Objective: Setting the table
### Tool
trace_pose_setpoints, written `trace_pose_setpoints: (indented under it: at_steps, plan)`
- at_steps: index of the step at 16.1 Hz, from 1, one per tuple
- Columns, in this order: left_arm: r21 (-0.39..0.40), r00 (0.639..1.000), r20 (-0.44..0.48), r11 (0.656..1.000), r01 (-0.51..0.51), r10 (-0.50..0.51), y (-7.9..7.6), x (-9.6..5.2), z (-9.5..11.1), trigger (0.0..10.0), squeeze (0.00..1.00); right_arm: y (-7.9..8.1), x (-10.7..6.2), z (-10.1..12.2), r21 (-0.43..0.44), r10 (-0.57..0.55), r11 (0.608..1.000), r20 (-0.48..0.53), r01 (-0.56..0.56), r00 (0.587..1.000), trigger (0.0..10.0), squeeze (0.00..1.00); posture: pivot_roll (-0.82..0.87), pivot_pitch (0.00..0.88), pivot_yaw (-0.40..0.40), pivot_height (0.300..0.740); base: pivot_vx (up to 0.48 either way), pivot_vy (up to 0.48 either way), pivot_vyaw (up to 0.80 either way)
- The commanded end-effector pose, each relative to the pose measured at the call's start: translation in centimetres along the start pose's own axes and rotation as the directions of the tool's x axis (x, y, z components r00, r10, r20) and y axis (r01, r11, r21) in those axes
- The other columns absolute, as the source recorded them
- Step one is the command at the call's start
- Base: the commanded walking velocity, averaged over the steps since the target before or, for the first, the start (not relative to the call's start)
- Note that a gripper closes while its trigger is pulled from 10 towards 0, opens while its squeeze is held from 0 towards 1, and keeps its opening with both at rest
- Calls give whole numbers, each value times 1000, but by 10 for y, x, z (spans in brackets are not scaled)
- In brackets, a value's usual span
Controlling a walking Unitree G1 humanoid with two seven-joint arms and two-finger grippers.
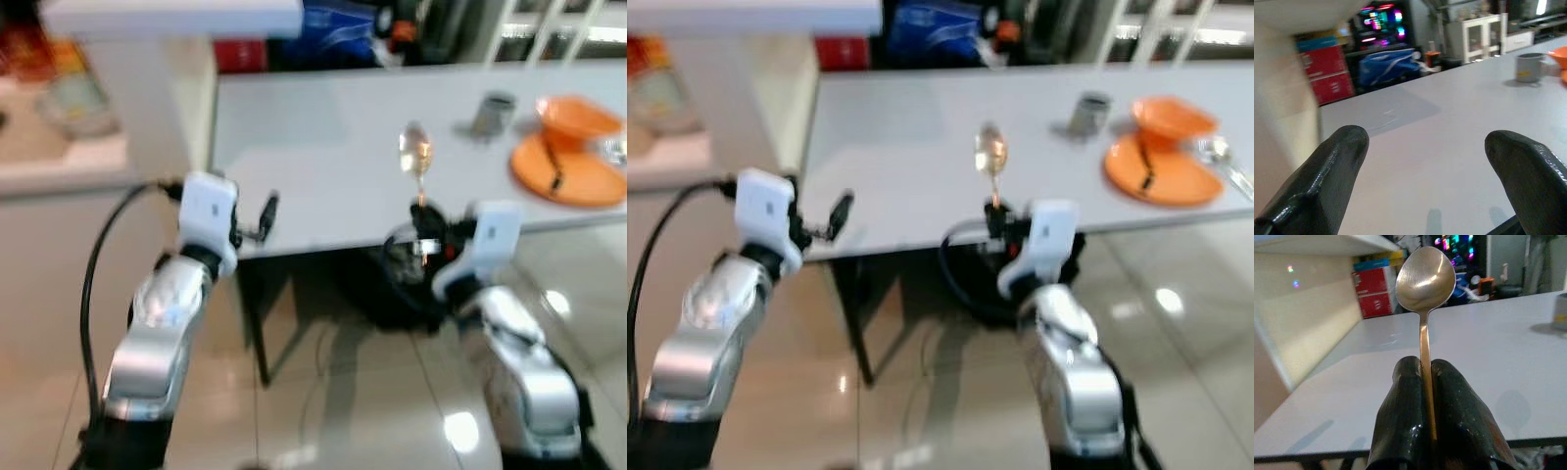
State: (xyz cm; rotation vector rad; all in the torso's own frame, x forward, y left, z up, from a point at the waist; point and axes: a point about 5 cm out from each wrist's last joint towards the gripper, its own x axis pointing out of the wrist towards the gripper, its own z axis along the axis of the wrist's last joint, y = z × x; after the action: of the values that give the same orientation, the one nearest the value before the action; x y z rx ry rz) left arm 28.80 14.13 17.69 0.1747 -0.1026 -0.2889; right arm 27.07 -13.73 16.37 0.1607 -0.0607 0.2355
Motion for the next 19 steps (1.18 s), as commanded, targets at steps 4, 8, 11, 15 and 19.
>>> trace_pose_setpoints:
  at_steps: [4,8,11,15,19]
  plan:
    - [-16,998,-35,998,54,-54,-14,-6,-10,10000,0,-7,8,-2,-31,5,999,-56,-7,998,10000,0,57,22,-15,740,325,0,0]
    - [-4,998,-42,999,38,-38,-18,-10,-11,10000,0,-11,19,-6,-42,35,998,-131,-41,991,10000,0,65,18,-53,740,327,0,0]
    - [2,998,-42,999,43,-43,-19,-13,-11,10000,0,-11,23,-10,-52,17,998,-159,-26,987,10000,0,70,23,-51,740,341,0,0]
    - [0,997,-44,998,69,-69,-25,-17,-8,10000,0,-13,21,-12,-74,16,997,-176,-30,984,10000,0,65,63,-35,740,391,0,0]
    - [-28,992,-63,994,107,-109,-35,-23,-11,10000,0,-21,6,-16,-88,-17,996,-202,0,979,10000,0,32,129,-19,740,398,0,0]
